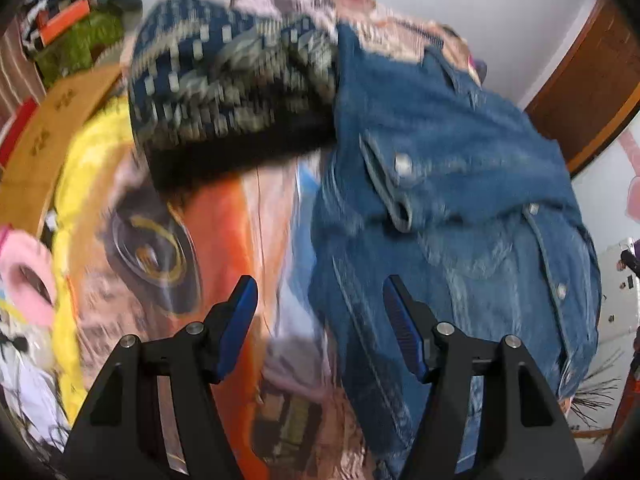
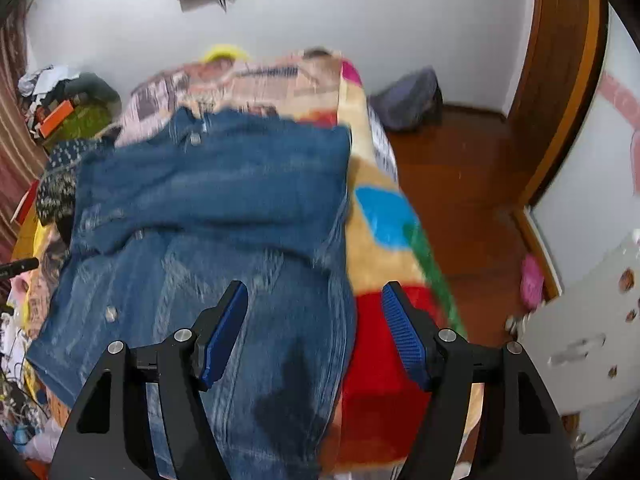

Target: Fold large clothes

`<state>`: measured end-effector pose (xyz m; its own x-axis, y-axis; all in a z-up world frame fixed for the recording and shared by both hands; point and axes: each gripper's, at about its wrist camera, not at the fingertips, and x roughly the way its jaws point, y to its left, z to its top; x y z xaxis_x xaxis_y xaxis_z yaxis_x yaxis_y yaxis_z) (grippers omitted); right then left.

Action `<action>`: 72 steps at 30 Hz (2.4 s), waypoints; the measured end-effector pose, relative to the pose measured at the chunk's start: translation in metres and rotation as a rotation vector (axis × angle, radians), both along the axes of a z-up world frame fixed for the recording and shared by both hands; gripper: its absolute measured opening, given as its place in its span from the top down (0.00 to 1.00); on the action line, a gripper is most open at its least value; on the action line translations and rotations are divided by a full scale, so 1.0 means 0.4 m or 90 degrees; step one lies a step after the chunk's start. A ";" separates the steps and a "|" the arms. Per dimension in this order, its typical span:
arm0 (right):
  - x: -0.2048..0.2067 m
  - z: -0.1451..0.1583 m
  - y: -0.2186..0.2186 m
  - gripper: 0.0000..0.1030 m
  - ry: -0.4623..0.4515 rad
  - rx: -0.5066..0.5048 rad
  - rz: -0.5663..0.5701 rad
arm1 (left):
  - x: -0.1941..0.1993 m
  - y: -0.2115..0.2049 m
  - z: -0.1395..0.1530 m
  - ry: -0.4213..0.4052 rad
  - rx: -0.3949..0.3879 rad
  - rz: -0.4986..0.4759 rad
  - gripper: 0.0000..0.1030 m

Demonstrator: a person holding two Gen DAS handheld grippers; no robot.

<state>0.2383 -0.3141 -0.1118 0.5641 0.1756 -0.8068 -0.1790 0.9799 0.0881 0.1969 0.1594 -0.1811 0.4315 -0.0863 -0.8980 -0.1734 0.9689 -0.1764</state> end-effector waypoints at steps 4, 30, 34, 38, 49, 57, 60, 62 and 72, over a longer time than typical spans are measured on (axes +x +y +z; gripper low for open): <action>-0.017 -0.071 -0.004 0.36 0.058 0.014 -0.008 | -0.030 -0.027 -0.075 0.048 -0.054 0.004 0.38; -0.055 -0.132 -0.018 0.79 0.098 0.086 0.019 | -0.075 -0.150 -0.064 0.002 -0.207 -0.073 0.82; -0.047 -0.122 -0.030 0.91 0.098 0.094 0.005 | -0.056 -0.140 -0.037 -0.018 -0.199 -0.073 0.94; -0.038 -0.083 -0.028 0.93 0.080 0.112 0.008 | -0.034 -0.131 0.026 -0.066 -0.193 -0.073 0.95; 0.057 0.043 0.028 0.93 -0.027 0.075 0.046 | 0.098 -0.090 0.186 -0.184 -0.212 -0.063 0.95; 0.214 0.103 0.065 0.93 -0.096 0.075 0.037 | 0.267 -0.018 0.184 -0.194 -0.218 0.003 0.95; 0.291 0.092 0.063 0.93 -0.097 0.076 0.011 | 0.331 0.027 0.158 -0.189 -0.216 0.047 0.95; 0.348 0.062 0.059 0.93 -0.081 0.075 -0.012 | 0.375 0.048 0.122 -0.174 -0.212 0.071 0.95; 0.460 -0.124 0.064 0.93 0.023 0.059 -0.025 | 0.479 0.021 -0.021 -0.082 -0.137 0.038 0.93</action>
